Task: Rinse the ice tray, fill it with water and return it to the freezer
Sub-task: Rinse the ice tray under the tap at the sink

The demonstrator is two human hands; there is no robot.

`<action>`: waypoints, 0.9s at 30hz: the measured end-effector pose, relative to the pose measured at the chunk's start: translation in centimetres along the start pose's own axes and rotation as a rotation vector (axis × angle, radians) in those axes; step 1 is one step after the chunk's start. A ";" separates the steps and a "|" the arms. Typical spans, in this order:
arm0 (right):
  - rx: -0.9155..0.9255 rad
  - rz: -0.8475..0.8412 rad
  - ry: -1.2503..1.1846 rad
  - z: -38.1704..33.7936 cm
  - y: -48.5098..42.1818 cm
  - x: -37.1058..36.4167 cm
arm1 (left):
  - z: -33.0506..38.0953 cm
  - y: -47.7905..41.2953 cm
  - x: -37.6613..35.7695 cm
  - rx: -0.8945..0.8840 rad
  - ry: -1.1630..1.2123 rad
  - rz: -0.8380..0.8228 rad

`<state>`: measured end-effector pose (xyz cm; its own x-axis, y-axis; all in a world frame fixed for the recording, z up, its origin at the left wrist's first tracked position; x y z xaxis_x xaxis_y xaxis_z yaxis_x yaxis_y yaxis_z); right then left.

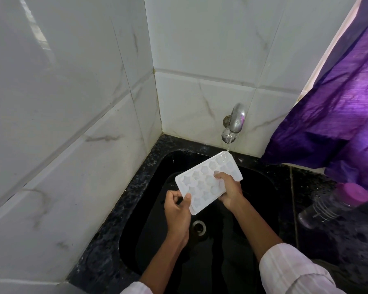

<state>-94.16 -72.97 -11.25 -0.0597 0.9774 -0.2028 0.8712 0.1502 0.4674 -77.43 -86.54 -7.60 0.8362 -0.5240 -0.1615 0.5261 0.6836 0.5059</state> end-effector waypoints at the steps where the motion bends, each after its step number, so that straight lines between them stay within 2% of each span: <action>1: -0.033 -0.054 -0.002 0.4 0.4 -0.3 | 0.8 0.3 0.2 -0.072 -0.055 0.025; 4: -0.112 -0.134 0.075 2.0 1.2 -0.3 | 4.0 2.0 0.3 -0.394 -0.327 0.058; 6: -0.134 -0.146 0.124 3.0 1.4 0.2 | 5.2 3.5 -0.7 -0.632 -0.545 -0.024; 9: -0.144 -0.132 0.149 4.1 1.2 1.1 | 4.7 5.2 -1.6 -0.862 -0.822 -0.158; 12: -0.137 -0.122 0.185 4.5 1.4 1.6 | 3.2 6.7 -2.0 -1.207 -1.100 -0.176; 13: -0.127 -0.116 0.196 4.4 1.4 1.8 | 2.7 6.6 -1.9 -1.267 -1.150 -0.171; 14: -0.117 -0.110 0.206 4.3 1.5 1.9 | 2.5 6.2 -1.6 -1.257 -1.162 -0.156; 15: -0.110 -0.106 0.207 4.2 1.5 2.0 | 2.7 5.4 -1.1 -1.152 -1.108 -0.145; 17: -0.114 -0.097 0.191 4.1 1.5 2.1 | 3.7 3.4 0.3 -0.867 -0.877 -0.072; 21: -0.089 -0.036 0.134 3.1 1.2 2.4 | 4.3 0.7 3.4 -0.422 -0.391 0.226; 24: -0.055 0.018 0.051 1.7 1.0 2.7 | 1.2 -1.5 3.3 -0.054 0.039 0.224; 27: -0.043 -0.019 -0.046 0.2 0.7 2.1 | -0.4 -1.7 0.9 0.125 0.348 0.139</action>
<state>-93.55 -70.85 -11.55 -0.0522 0.9666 -0.2509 0.8485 0.1754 0.4993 -77.49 -87.99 -8.95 0.9121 -0.2126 -0.3506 0.3989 0.6577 0.6390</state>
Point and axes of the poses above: each hand's wrist, its own y-axis away from the middle knuckle, its own x-axis out of the back of the hand, z = x × y, the point moved 10 cm from there along -y, towards the middle knuckle, and after that the axes turned 14 degrees about x, right-handed, at the moved point
